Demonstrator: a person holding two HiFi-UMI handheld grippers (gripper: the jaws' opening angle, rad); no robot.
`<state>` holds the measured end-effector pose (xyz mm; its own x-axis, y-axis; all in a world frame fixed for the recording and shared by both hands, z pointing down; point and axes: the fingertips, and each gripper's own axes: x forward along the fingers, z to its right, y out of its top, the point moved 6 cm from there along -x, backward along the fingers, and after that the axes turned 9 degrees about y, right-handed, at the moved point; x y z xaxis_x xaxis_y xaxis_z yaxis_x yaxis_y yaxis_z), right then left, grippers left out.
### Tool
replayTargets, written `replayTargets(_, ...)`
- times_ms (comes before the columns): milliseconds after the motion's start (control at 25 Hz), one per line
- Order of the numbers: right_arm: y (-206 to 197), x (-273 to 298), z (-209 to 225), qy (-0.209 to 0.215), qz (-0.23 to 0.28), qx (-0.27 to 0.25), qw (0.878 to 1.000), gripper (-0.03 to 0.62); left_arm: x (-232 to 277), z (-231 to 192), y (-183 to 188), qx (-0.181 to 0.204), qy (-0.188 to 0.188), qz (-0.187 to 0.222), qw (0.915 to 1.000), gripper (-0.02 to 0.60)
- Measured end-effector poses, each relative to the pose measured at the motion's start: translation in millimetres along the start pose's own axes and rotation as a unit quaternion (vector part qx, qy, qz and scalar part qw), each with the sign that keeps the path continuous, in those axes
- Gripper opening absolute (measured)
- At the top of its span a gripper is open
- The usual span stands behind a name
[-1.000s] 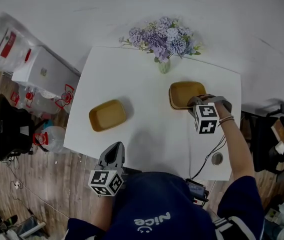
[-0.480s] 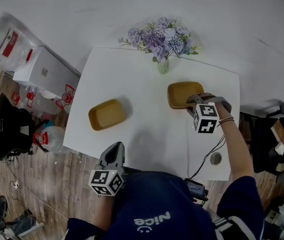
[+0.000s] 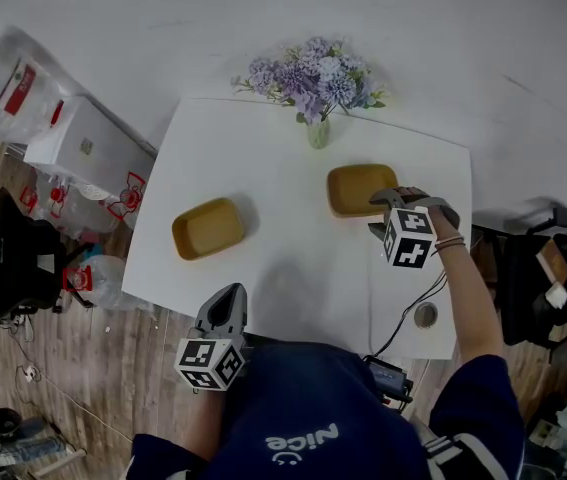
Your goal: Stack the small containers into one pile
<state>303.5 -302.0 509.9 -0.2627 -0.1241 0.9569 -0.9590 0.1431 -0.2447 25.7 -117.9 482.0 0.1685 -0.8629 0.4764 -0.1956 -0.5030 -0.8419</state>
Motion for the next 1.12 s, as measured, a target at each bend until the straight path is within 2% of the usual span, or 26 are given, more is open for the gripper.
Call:
replayTargets(280,-10.0,21.5,5.9,-0.007,-0.015,-0.009,1.000,0.166,1.7,6.8,-3.3,0.006,0.001,-0.004,1.0000,0.020)
replayTargets(560,-1.7,42.5,6.9,0.009,-0.036,-0.048,0.998,0.164,2.2,2.2,-8.2,0.006,0.010,-0.012,0.9999,0.020)
replayTargets(600,-2.9,45.4,7.0,0.004,-0.039,-0.056,0.998,0.151,1.9,1.7,-8.8,0.008,0.011,-0.013,0.9998,0.020)
replayTargets(640,-3.3,47.5,6.6,-0.001,-0.040,-0.062,0.997,0.099,1.2,0.6,-9.2,0.009,0.012,-0.013,0.9998,0.020)
replayTargets(680,-2.7,48.9,6.3,-0.004,-0.042,-0.067,0.997,0.078,0.2,-1.4,-9.5,0.009,0.014,-0.014,0.9998,0.020)
replayTargets(1120,6.4,47.8,12.6,-0.024,-0.050,-0.048,0.997,0.058,-11.5,-24.1,-11.5,-0.010,0.031,-0.010,0.9994,0.020)
